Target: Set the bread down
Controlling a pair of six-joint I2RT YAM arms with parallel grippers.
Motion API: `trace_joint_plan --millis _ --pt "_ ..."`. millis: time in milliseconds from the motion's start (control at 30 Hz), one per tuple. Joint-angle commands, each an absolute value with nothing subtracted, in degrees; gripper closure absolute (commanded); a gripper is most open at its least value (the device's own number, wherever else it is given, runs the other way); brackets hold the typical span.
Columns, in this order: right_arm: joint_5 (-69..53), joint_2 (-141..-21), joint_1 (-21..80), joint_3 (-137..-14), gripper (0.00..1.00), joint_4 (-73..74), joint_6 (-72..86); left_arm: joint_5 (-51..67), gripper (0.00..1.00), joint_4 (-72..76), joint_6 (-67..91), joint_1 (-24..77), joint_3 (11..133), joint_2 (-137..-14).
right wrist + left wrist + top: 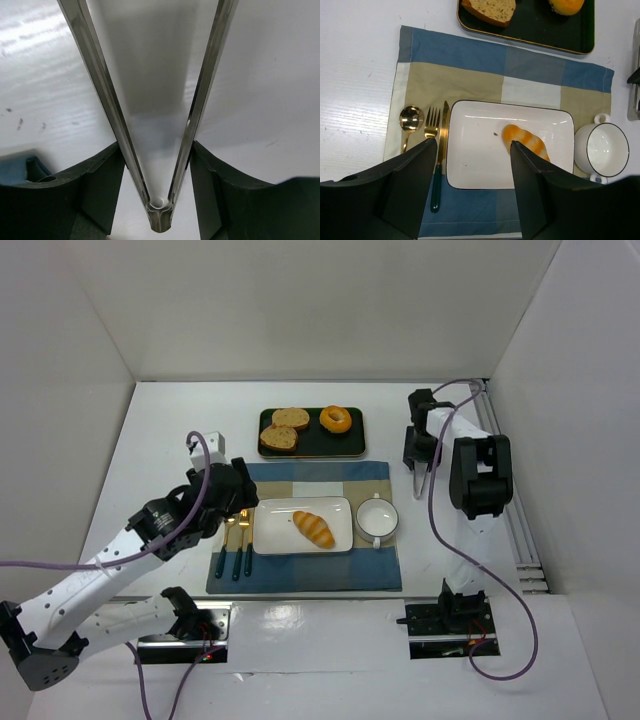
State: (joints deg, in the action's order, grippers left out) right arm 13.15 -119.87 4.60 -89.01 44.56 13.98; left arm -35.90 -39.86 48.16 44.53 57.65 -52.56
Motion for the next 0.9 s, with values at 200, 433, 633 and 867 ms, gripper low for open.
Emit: trace_joint_plan --millis 200,433,633,867 --pt "13.5 -124.8 5.1 -95.0 0.21 45.9 12.2 -36.0 0.27 -40.0 49.0 43.7 60.1 -54.1" --pt "14.6 -124.8 5.1 -96.2 0.08 46.4 12.2 -36.0 0.27 -40.0 49.0 43.2 60.1 -54.1" --pt "18.4 -122.4 6.4 -97.3 0.00 47.1 13.3 -35.5 0.27 -40.5 49.0 43.2 60.1 -53.6" --pt "33.3 -119.8 12.2 -106.3 0.00 53.8 16.5 -35.0 0.27 -40.5 49.0 43.2 60.6 -53.1"
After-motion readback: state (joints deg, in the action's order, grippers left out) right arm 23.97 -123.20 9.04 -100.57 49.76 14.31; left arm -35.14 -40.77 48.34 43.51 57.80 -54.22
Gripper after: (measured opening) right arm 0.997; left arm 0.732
